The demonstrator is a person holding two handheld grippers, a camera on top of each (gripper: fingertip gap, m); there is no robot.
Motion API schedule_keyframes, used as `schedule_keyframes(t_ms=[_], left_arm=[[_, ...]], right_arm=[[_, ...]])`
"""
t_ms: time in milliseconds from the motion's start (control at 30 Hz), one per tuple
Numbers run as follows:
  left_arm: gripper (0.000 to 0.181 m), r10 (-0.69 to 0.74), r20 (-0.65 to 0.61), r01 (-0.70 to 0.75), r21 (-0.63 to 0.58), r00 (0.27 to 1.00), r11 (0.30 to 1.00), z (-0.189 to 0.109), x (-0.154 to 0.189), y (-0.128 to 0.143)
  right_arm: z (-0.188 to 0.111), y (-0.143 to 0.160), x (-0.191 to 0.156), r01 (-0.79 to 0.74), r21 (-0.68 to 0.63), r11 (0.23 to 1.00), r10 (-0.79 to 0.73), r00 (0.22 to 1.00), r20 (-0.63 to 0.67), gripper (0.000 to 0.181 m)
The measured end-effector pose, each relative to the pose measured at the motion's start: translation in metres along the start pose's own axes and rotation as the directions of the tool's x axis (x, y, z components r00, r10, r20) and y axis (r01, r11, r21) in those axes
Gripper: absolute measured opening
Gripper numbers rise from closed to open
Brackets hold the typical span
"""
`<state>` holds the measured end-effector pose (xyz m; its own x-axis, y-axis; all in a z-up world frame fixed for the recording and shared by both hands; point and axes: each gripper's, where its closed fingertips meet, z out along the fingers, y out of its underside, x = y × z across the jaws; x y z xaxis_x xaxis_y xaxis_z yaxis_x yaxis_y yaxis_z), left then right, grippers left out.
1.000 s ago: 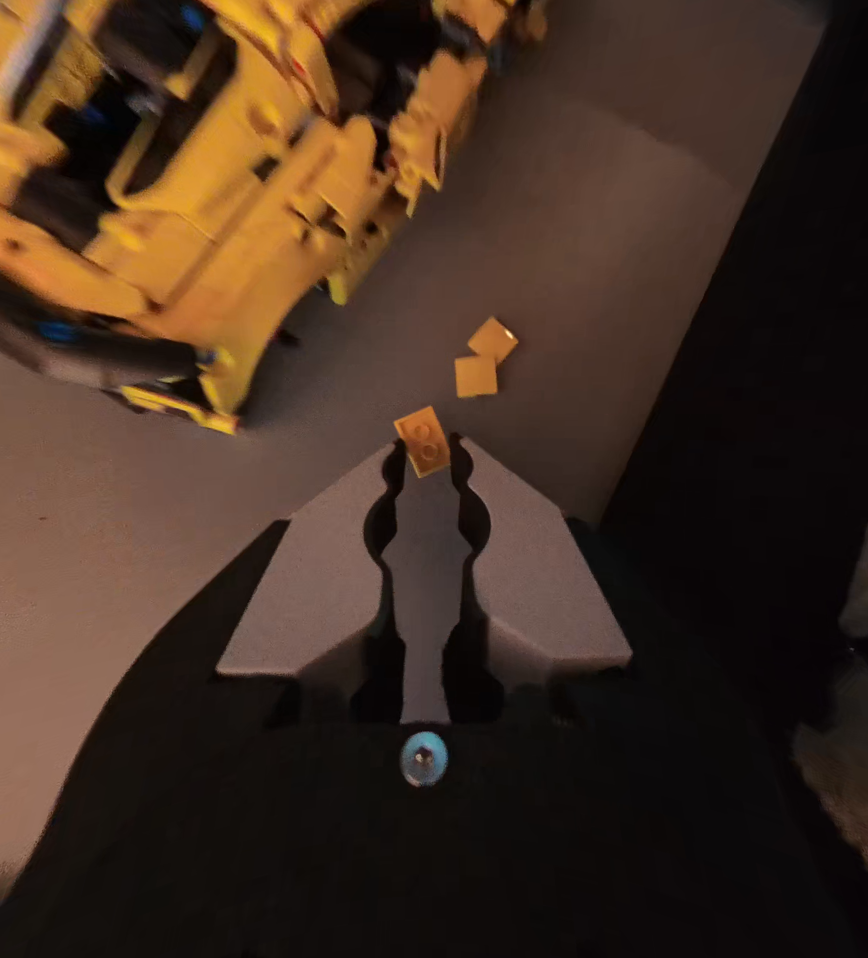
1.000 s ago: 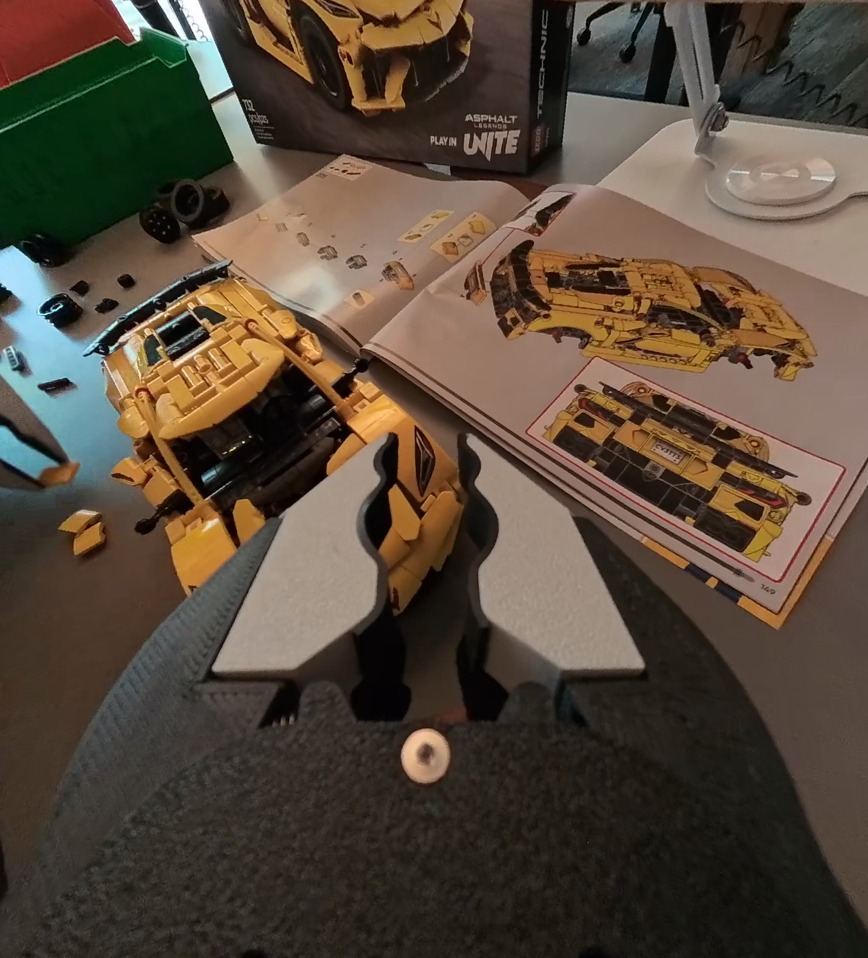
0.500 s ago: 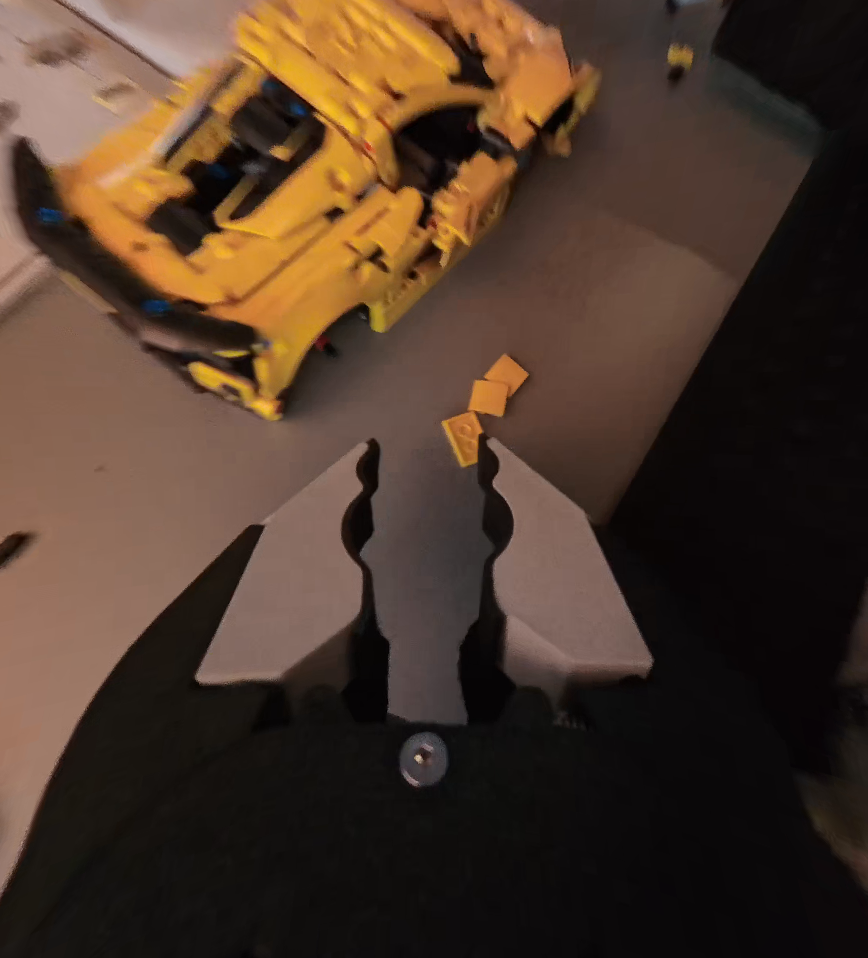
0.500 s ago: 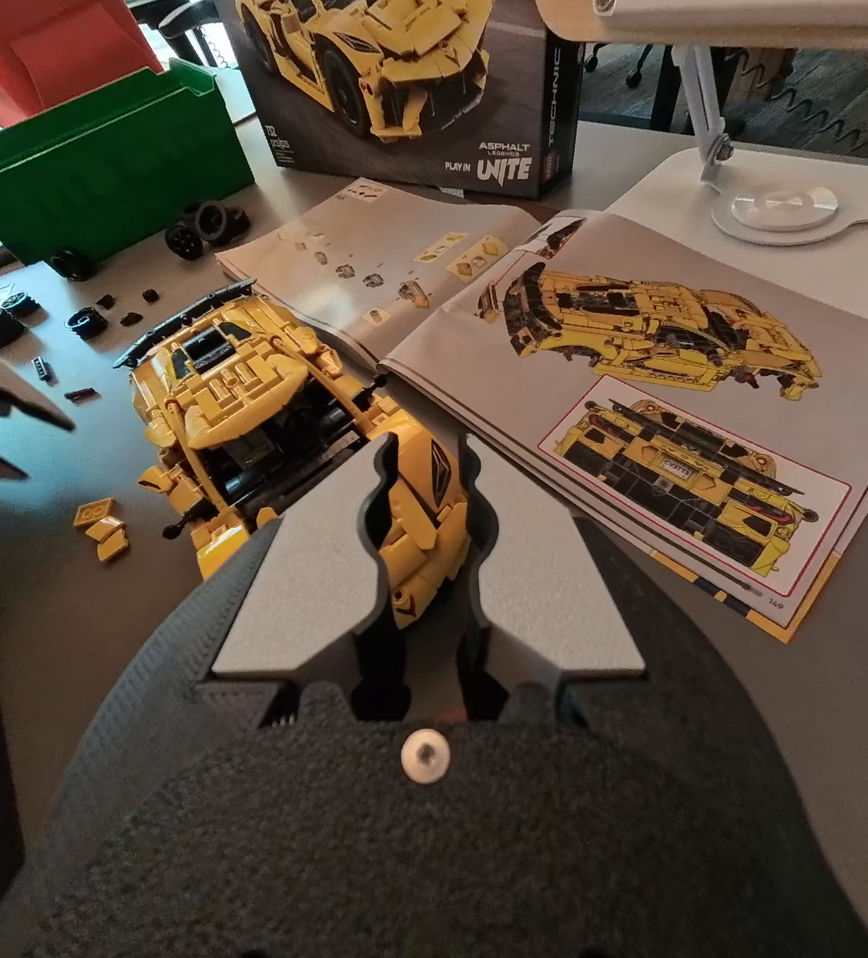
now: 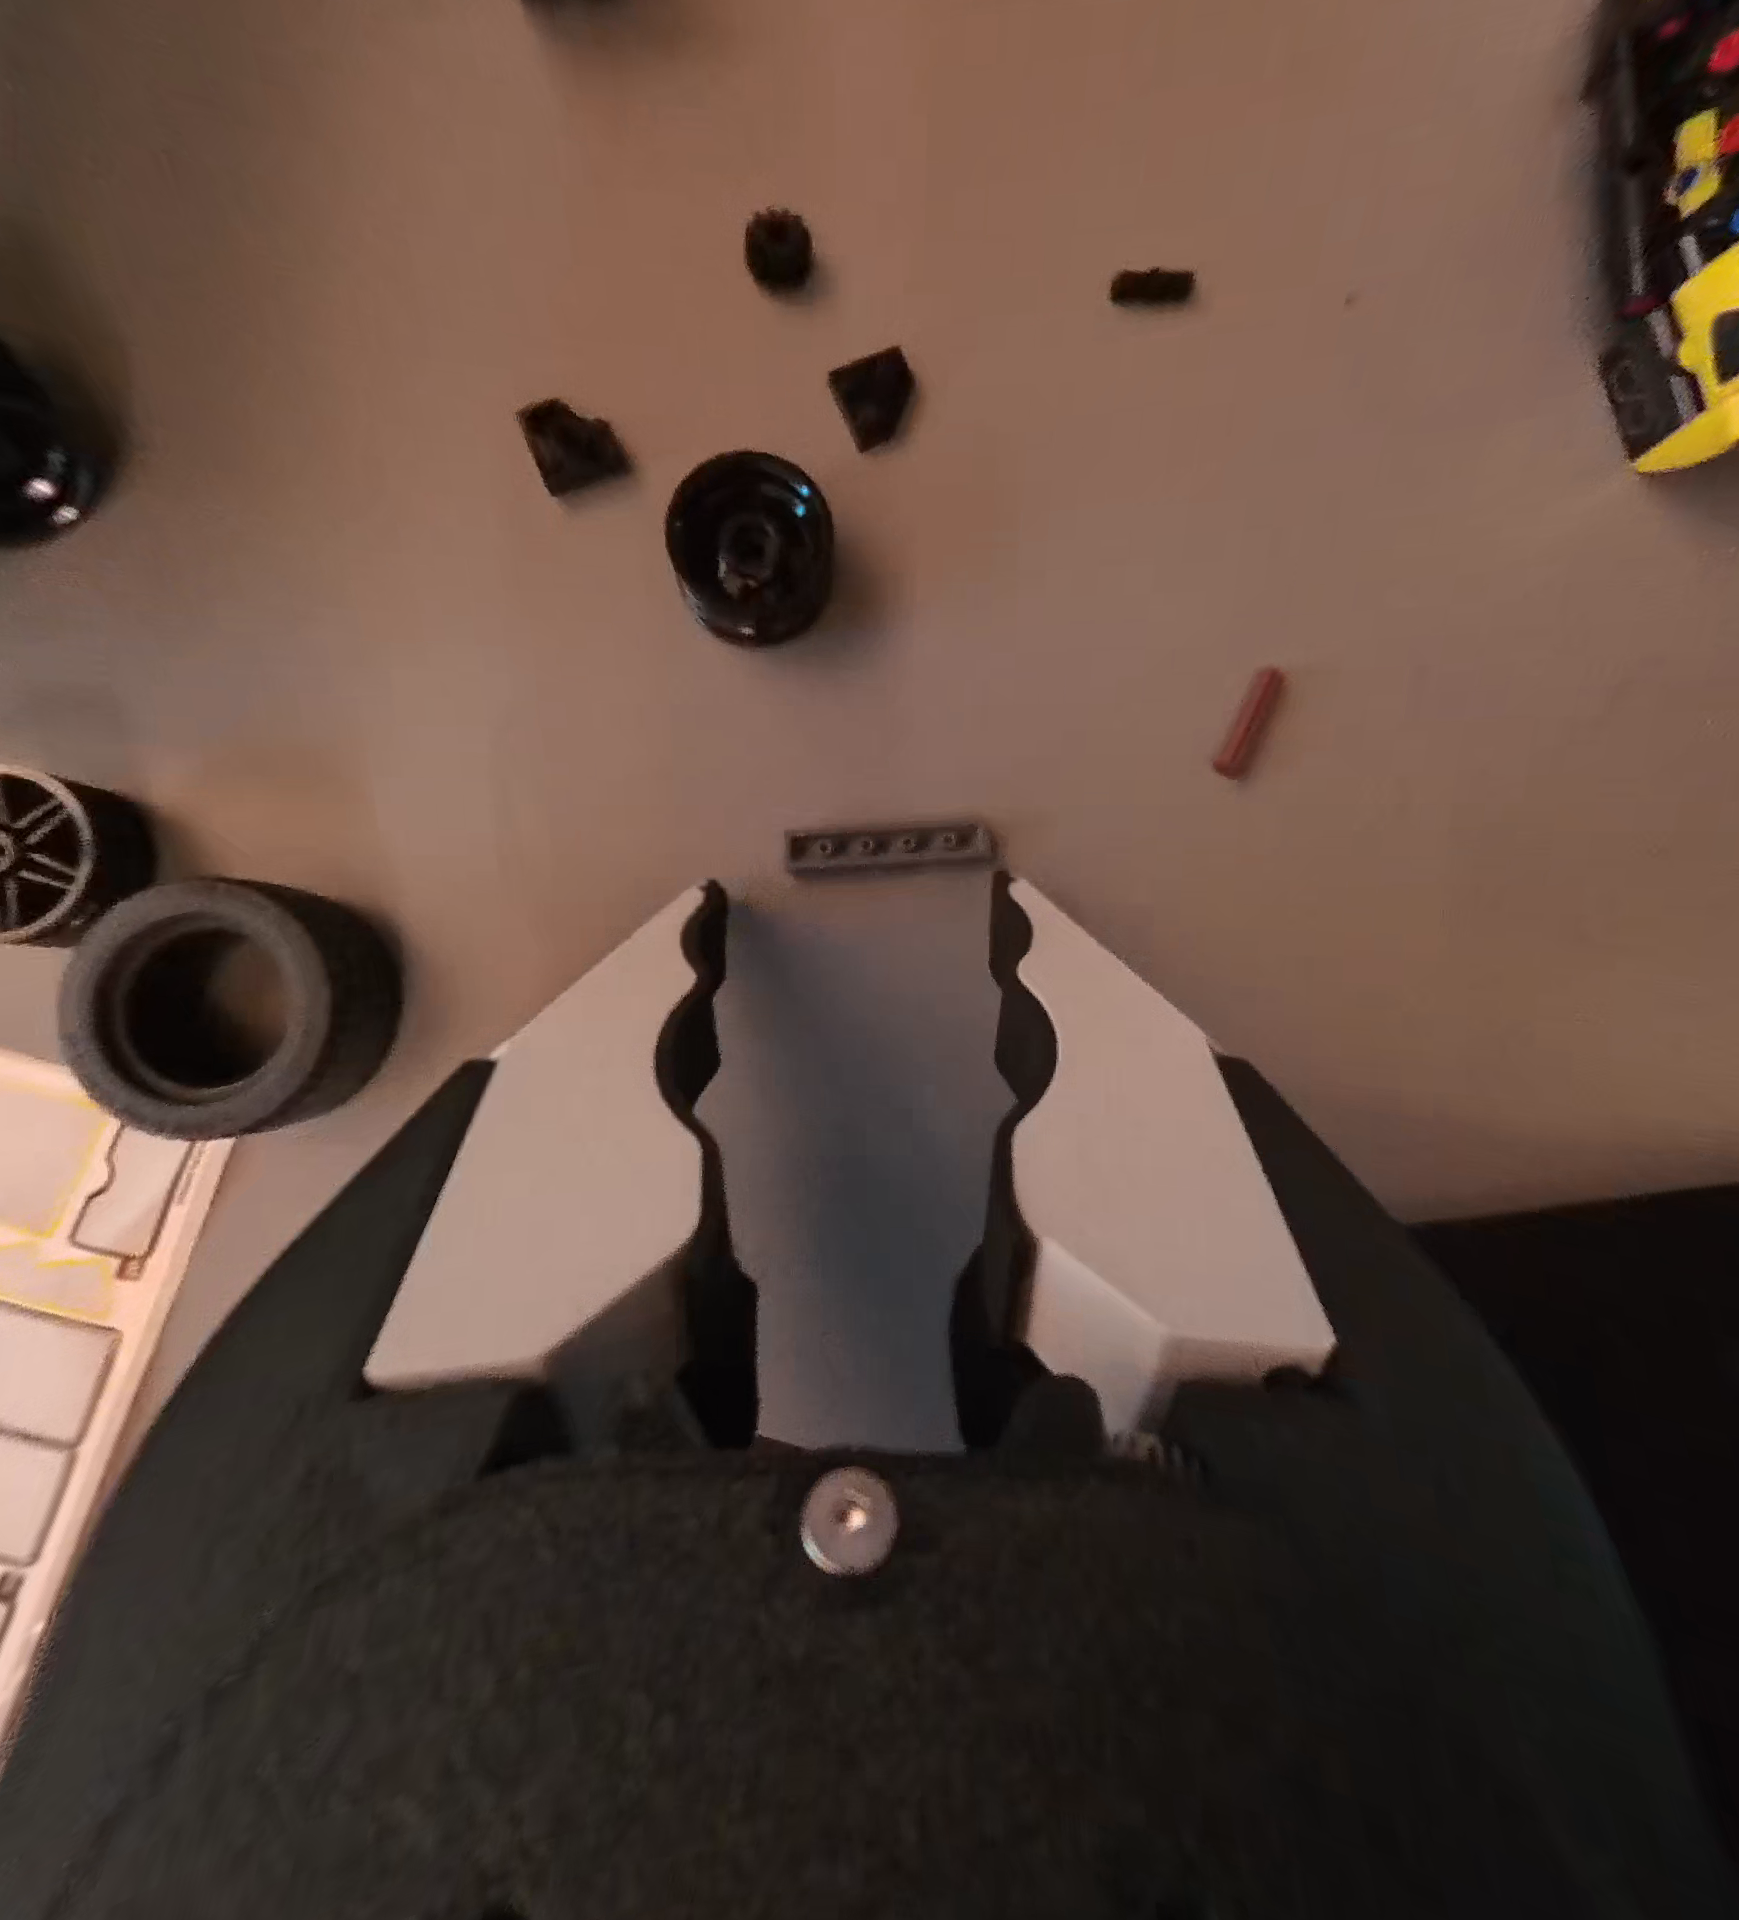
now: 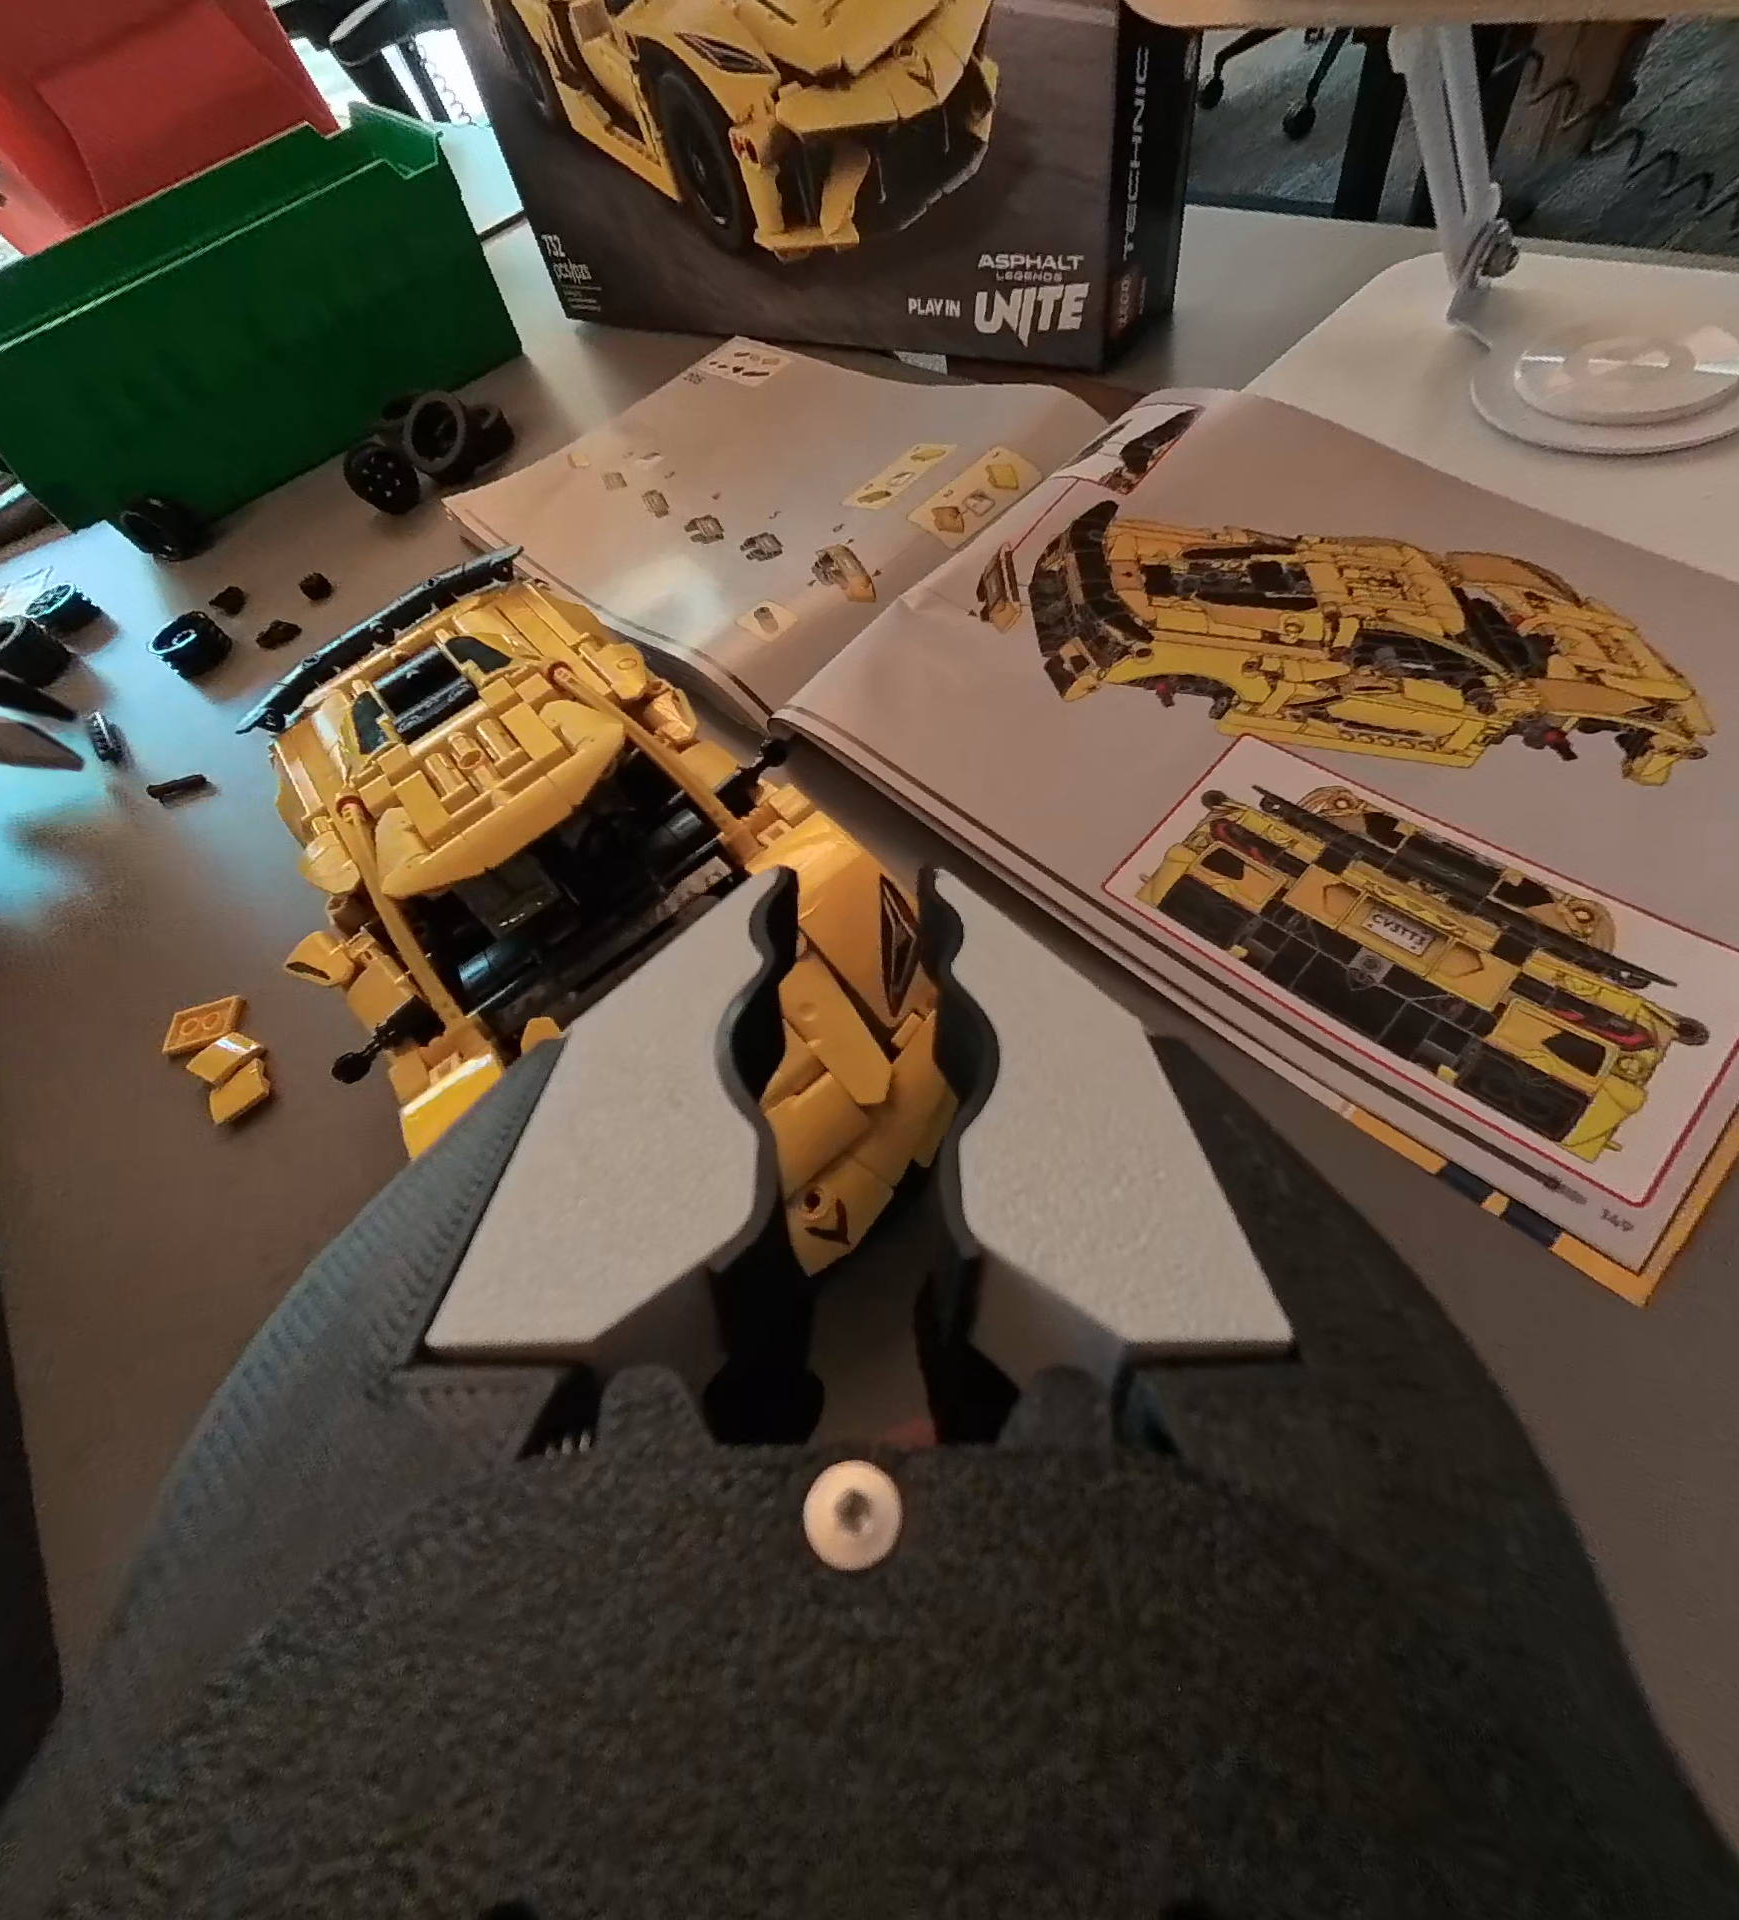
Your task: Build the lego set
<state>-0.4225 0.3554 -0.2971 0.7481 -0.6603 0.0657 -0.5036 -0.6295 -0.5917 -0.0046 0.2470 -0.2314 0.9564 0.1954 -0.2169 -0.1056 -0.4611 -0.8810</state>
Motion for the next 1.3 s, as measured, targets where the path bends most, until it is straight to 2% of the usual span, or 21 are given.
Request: schedule_keyframes(t_ms=[233,333,533,833,867,900,1033,1100,1167,1233,1300], left_arm=[[0.051,0.014,0.060,-0.013,-0.008,0.998,1.000,0.006,0.004,-0.003],[0.051,-0.043,0.112,0.037,0.055,0.993,0.998,0.002,0.001,-0.010],[0.051,-0.055,0.107,0.049,0.050,0.993,0.998,0.004,0.012,-0.004],[0.050,-0.059,0.099,0.056,0.035,0.993,0.998,0.007,0.008,-0.003],[0.049,-0.058,0.098,0.055,0.036,0.993,0.998,0.007,0.008,-0.003],[0.040,-0.057,0.097,0.053,0.037,0.994,0.998,0.007,0.008,-0.003],[0.038,-0.027,0.073,0.025,0.036,0.997,0.999,0.008,0.012,-0.005],[0.038,0.018,0.002,-0.019,0.069,1.000,0.997,0.005,0.028,-0.013],[0.038,0.117,-0.115,-0.102,0.128,0.987,0.987,0.000,0.059,-0.026],[0.038,0.260,-0.278,-0.209,0.199,0.925,0.957,-0.008,0.108,-0.036],[0.038,0.397,-0.427,-0.320,0.242,0.812,0.916,-0.013,0.163,-0.034]], right_arm=[[-0.001,0.000,-0.001,-0.009,0.003,1.000,0.009,1.000,0.007,0.023],[-0.001,0.000,0.000,-0.011,0.004,1.000,0.011,1.000,0.006,0.023],[0.003,0.003,-0.003,-0.004,-0.014,1.000,0.004,1.000,0.018,0.023],[0.002,0.003,-0.003,-0.005,-0.014,1.000,0.006,1.000,0.018,0.023],[0.002,0.003,-0.003,-0.005,-0.016,1.000,0.005,1.000,0.019,0.023],[0.002,0.003,-0.004,-0.005,-0.017,1.000,0.005,1.000,0.020,0.023],[0.002,0.003,-0.004,-0.005,-0.016,1.000,0.005,1.000,0.022,0.023],[0.002,0.003,-0.004,-0.004,-0.016,1.000,0.004,1.000,0.021,0.023],[0.001,0.002,-0.003,-0.002,-0.014,1.000,0.003,1.000,0.019,0.023],[0.001,0.002,-0.004,-0.005,-0.014,1.000,0.006,1.000,0.020,0.023],[0.002,0.002,-0.004,-0.003,-0.014,1.000,0.004,1.000,0.021,0.023]])
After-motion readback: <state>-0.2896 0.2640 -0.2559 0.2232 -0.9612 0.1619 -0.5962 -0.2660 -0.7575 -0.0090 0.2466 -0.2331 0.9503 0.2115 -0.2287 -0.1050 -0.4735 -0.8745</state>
